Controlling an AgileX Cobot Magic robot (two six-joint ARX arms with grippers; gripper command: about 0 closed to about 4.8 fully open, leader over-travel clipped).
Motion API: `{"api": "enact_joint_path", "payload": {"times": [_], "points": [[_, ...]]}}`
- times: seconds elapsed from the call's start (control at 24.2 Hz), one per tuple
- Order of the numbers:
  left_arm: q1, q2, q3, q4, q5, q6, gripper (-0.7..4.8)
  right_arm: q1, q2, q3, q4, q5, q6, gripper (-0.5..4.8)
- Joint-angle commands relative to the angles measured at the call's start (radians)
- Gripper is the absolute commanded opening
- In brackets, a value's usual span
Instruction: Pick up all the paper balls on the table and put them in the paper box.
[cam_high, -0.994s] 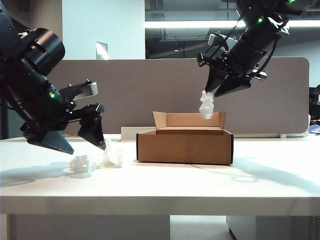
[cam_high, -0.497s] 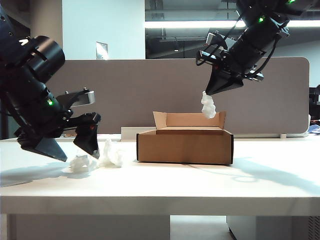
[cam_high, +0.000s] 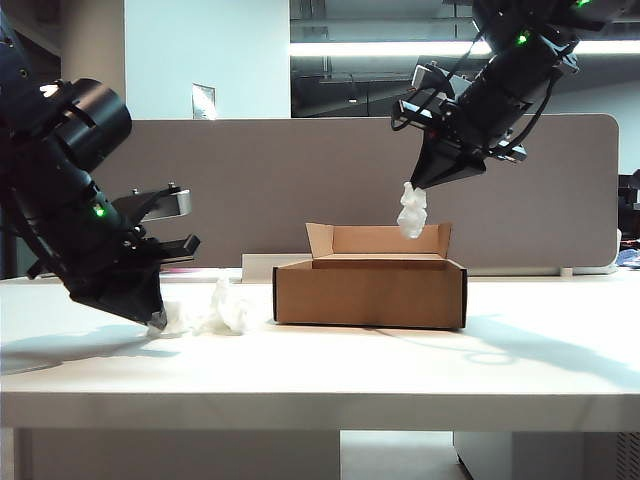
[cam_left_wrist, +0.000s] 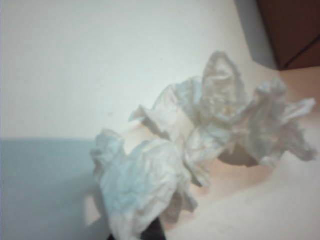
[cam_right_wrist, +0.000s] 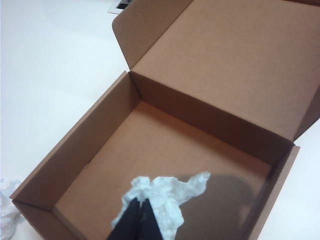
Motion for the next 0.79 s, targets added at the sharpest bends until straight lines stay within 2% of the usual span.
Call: {"api": "enact_joint_path", "payload": {"times": [0.04, 0.21, 0.29, 0.41, 0.62, 0.79], "points": [[-0.002, -0.083, 0.006, 0.018, -0.005, 0.060, -0.06, 0.001, -0.008, 0.004, 0.014, -0.002, 0.000, -0.01], [-0.002, -0.143, 0.022, 0.080, -0.014, 0.058, -0.06, 0.001, -0.008, 0.004, 0.021, -0.002, 0.000, 0.00], [-0.002, -0.149, 0.068, 0.133, 0.148, 0.051, -0.06, 0.001, -0.008, 0.004, 0.021, -0.003, 0.000, 0.00], [-0.005, -0.146, 0.080, 0.209, 0.226, 0.051, -0.06, 0.001, -0.008, 0.004, 0.021, -0.005, 0.000, 0.00], [-0.026, -0.127, 0.089, 0.322, 0.226, 0.051, -0.06, 0.001, -0.008, 0.004, 0.021, -0.014, 0.000, 0.00], [-0.054, -0.064, 0.168, 0.283, 0.219, 0.052, -0.06, 0.000, -0.008, 0.004, 0.023, -0.014, 0.000, -0.01]]}}
